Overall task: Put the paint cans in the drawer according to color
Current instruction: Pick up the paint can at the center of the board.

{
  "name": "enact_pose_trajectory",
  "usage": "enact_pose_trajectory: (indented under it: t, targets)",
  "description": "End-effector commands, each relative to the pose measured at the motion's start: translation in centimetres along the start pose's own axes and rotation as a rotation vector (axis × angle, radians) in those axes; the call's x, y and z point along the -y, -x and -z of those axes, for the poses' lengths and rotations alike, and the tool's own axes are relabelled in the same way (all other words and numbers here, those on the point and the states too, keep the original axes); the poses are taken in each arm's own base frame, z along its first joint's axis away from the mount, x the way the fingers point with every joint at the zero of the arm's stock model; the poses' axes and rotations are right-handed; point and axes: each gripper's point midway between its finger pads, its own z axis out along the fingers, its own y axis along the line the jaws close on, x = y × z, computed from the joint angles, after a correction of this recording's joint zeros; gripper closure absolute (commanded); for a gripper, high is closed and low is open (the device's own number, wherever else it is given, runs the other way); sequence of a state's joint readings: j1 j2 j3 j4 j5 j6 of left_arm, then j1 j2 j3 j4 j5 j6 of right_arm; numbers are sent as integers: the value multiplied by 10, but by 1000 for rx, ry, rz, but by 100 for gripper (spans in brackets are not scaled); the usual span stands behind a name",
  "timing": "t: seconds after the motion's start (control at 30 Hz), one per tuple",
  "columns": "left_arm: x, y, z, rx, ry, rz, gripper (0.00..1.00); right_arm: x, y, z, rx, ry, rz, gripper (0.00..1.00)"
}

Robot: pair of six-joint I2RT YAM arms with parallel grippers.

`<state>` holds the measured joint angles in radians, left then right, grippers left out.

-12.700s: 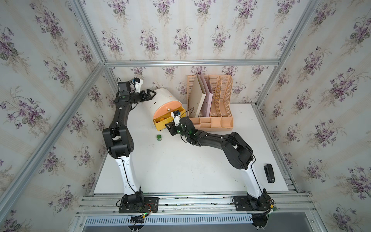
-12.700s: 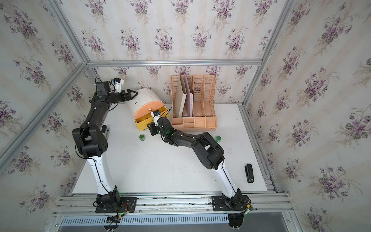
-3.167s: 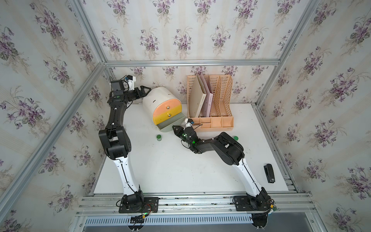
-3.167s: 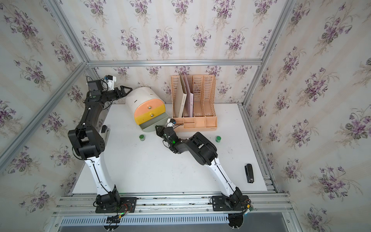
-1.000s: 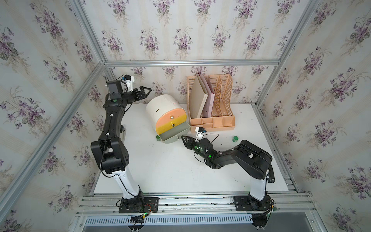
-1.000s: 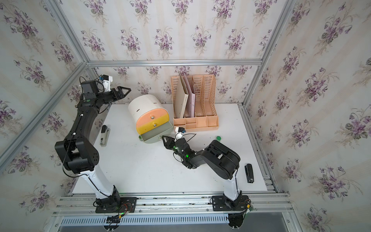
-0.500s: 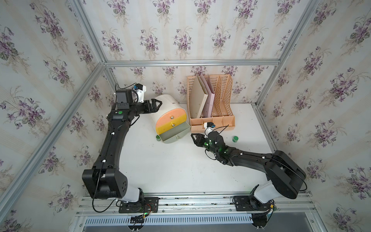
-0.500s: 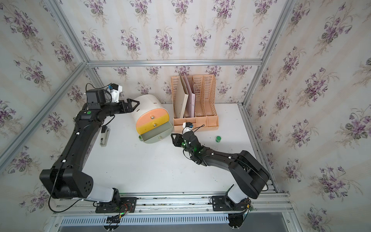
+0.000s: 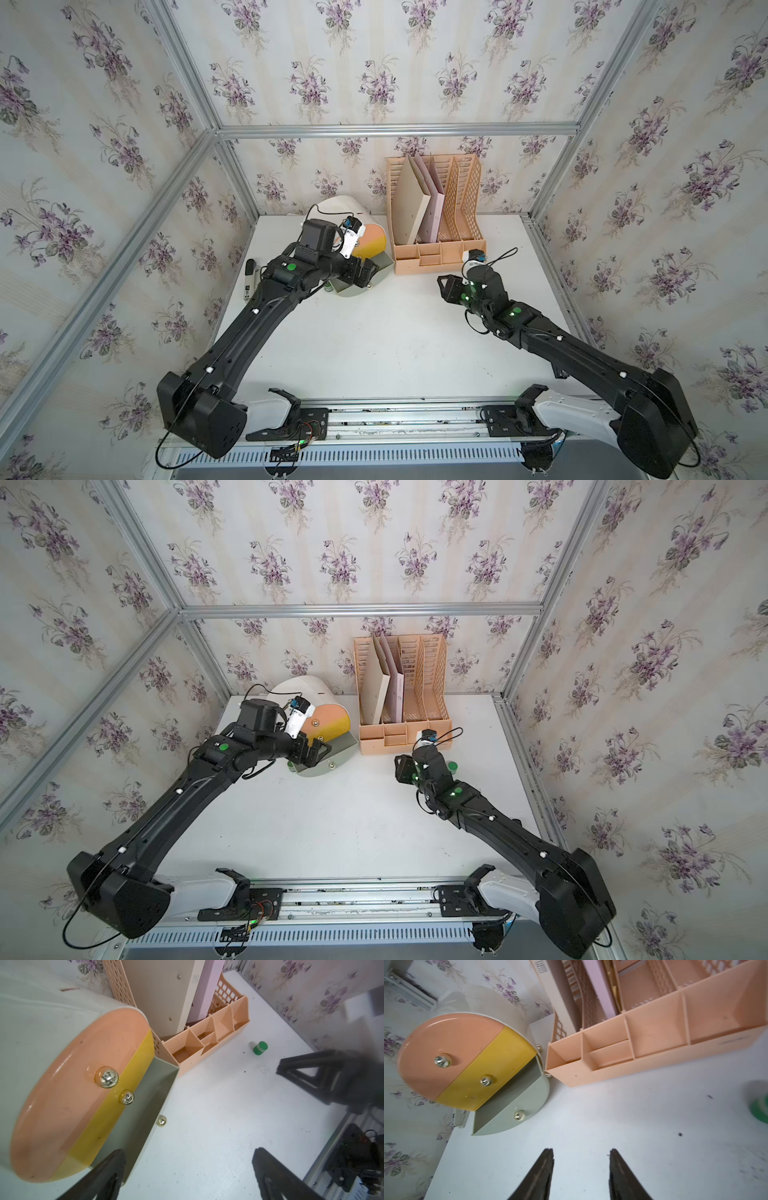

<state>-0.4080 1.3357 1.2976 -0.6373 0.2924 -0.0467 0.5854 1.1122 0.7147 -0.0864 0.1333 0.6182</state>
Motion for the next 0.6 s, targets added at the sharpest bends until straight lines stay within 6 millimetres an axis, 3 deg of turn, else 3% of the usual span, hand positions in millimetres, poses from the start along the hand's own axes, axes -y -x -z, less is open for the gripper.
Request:
enact_pose_trajectory:
  t: [0.0, 0.1, 0.23, 0.57]
  targets:
    - [-9, -25, -18, -134, 80, -50, 0, 39, -8, 11, -29, -114, -2, 50]
    - [-13, -46, -44, -232, 124, -81, 0, 56, -4, 17, -12, -132, -40, 50]
    - [-15, -61, -64, -291, 149, -122, 0, 70, -5, 17, -13, -153, -63, 49]
    - [-24, -87, -94, -363, 196, -166, 1, 96, 6, 11, 7, -184, -119, 50]
